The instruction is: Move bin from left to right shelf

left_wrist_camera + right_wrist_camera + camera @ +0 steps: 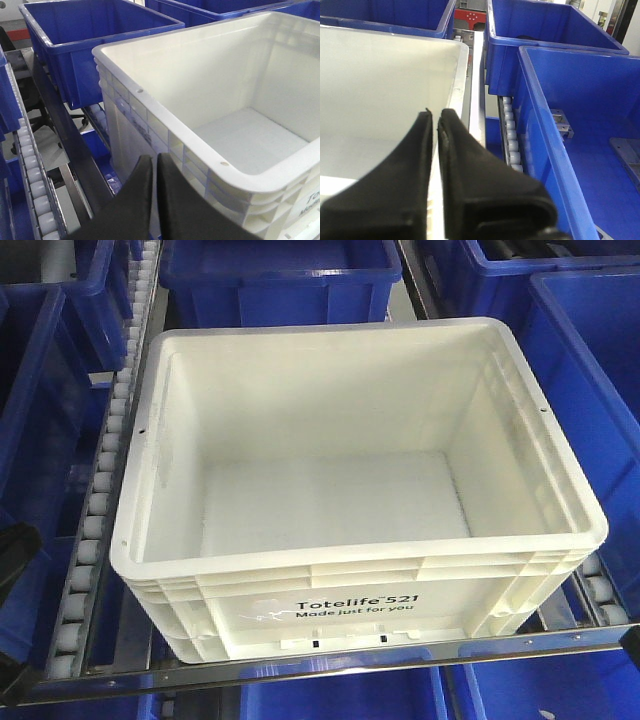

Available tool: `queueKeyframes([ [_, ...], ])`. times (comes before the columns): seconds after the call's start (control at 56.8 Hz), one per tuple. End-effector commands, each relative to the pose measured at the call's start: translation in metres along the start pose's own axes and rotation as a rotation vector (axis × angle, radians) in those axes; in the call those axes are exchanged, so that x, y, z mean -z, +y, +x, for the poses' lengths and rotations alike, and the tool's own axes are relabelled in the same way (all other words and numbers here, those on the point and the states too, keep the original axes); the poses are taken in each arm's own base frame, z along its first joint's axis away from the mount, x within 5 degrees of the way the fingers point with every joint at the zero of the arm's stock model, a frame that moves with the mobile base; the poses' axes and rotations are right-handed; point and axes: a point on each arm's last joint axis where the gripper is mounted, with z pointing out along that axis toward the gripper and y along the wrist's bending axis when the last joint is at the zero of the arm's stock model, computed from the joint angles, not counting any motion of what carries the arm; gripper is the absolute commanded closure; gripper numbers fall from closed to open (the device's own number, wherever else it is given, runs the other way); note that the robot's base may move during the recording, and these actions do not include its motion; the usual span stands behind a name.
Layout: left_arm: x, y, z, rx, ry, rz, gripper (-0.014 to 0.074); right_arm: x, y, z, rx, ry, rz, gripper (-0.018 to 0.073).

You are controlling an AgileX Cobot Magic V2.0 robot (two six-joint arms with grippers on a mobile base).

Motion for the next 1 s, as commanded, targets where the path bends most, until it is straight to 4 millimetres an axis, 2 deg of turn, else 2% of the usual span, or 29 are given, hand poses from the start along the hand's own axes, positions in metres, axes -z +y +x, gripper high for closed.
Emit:
queueKeyframes([
  [0.0,-0.0002,-0.0014,-0.0113,0.063,-0.05,0.021,0.0604,0.0002,-0.0019,-0.0167,0.011,-0.106,0.015,0.0568],
  [0.987,-0.0002,-0.0006,-0.0107,0.06,-0.046,0.011,0.0604,0.0002,-0.0019,-0.0164,0.008,-0.102,0.014,0.0567],
])
